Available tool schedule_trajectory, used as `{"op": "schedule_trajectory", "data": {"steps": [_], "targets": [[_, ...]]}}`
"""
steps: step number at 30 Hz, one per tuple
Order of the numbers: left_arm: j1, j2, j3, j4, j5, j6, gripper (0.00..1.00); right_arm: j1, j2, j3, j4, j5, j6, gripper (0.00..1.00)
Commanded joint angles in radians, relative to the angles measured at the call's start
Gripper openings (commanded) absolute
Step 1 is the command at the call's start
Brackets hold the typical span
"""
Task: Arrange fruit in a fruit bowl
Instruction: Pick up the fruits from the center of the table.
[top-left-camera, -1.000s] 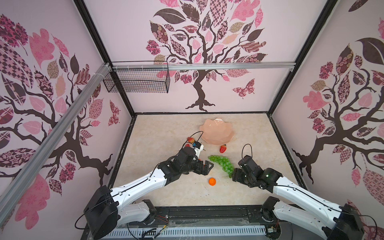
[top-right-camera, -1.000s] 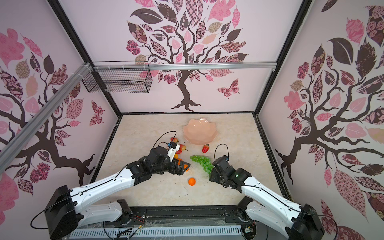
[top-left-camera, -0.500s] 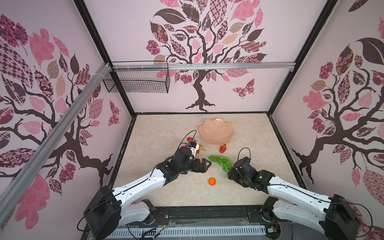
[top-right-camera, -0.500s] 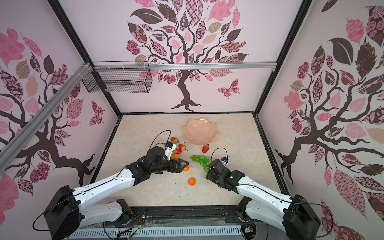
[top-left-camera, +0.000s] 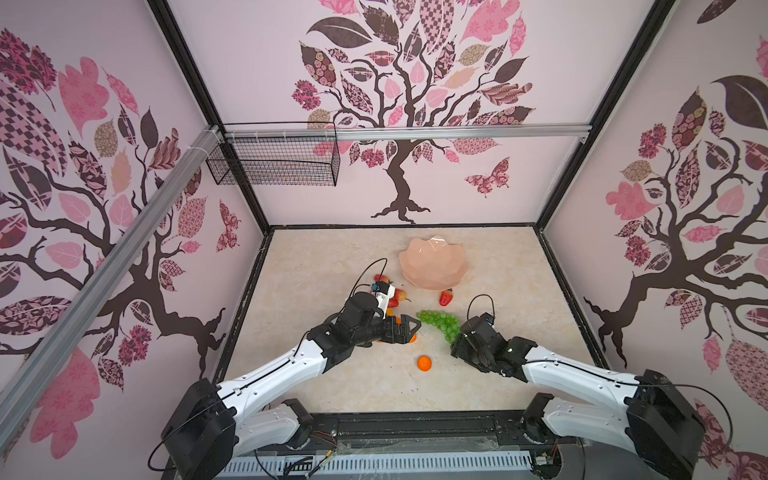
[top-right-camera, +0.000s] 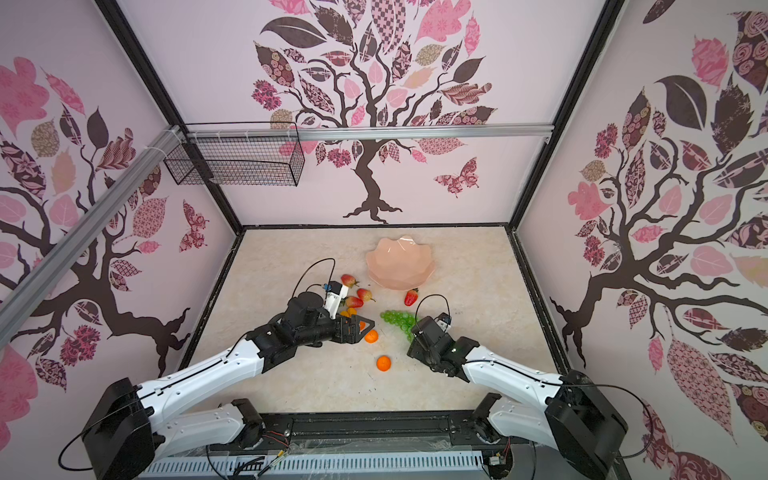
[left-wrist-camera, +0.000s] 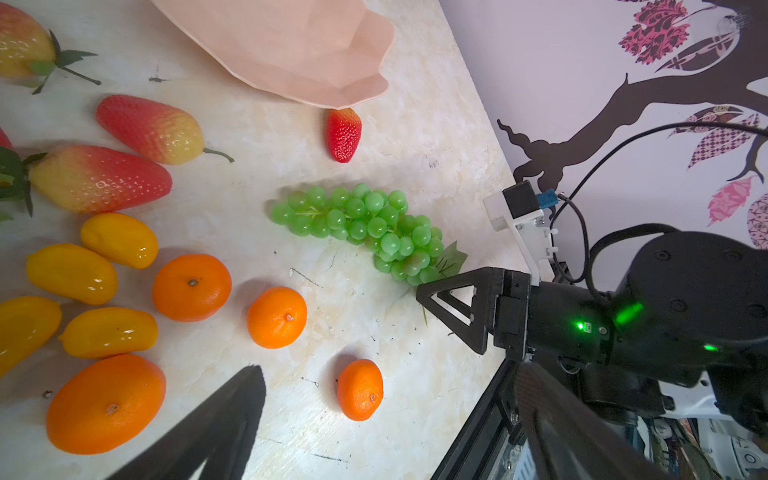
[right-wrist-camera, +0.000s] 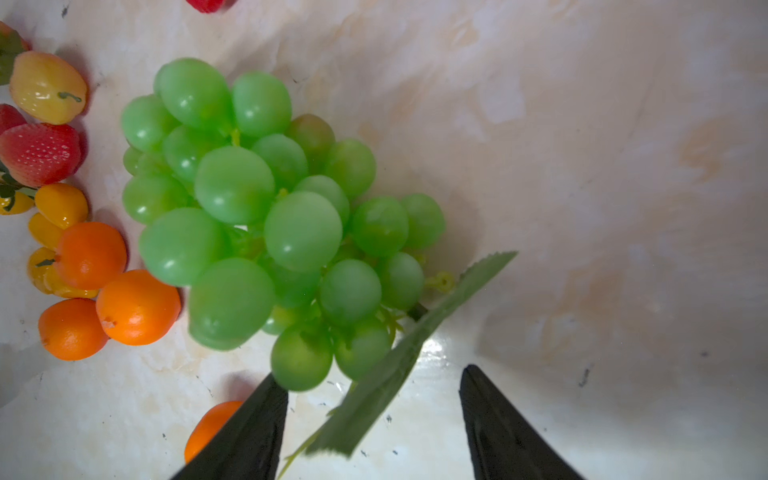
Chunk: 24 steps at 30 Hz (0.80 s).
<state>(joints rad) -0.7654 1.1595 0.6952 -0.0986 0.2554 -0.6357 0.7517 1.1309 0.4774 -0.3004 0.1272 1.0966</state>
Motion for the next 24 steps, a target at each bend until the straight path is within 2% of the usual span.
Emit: {"op": "schedule_trajectory", "data": {"steps": [1, 11, 24], "targets": [[0.004, -0.014, -0.024, 0.014, 0.005, -0.004, 0.98, 0.006, 0.029, 0.008, 0.006, 0.018, -0.006, 0.69], [0.005, -0.014, -0.020, 0.012, 0.014, 0.002, 0.98, 0.006, 0.083, 0.006, 0.003, 0.031, -0.009, 0.64], [0.005, -0.012, -0.015, 0.008, 0.016, 0.005, 0.98, 0.004, 0.082, -0.012, -0.003, 0.077, -0.015, 0.43]]}}
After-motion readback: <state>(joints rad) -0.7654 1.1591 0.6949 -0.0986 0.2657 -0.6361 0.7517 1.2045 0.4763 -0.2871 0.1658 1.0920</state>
